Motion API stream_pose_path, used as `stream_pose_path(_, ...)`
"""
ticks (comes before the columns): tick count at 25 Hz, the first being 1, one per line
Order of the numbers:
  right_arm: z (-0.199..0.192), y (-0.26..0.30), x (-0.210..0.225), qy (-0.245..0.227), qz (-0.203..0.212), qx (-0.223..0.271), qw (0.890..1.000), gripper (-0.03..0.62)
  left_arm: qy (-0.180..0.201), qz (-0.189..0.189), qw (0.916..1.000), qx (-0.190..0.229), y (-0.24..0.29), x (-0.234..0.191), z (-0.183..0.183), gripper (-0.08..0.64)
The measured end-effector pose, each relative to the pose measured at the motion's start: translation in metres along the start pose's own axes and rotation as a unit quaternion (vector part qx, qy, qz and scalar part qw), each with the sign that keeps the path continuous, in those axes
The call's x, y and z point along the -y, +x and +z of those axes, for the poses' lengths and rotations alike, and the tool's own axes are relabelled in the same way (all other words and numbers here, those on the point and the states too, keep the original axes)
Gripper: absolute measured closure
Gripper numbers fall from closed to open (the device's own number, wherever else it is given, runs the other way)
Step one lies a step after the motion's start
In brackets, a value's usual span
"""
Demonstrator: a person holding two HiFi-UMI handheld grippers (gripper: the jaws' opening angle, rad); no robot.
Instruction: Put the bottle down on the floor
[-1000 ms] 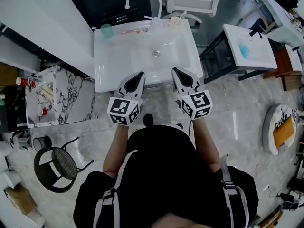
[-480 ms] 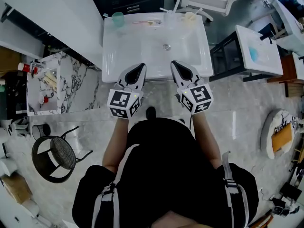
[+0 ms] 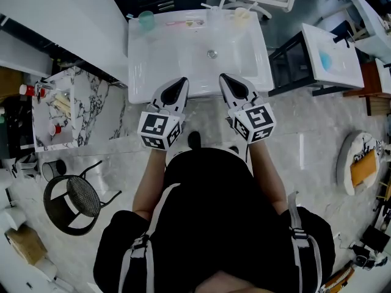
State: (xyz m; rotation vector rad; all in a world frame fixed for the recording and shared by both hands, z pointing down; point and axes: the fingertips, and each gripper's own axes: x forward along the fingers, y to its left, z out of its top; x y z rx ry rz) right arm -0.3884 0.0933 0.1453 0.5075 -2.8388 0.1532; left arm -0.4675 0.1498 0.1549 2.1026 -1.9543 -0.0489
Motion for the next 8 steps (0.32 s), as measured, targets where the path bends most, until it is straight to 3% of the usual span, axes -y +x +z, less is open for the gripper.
stream_pose_path(8, -0.0027, -0.0008, -0.0045, -0.003, -0.001, -0.002, 1.0, 0.59, 0.001, -0.004, 1.0, 0.001, -0.0018, 0.0006, -0.0011, 0.541)
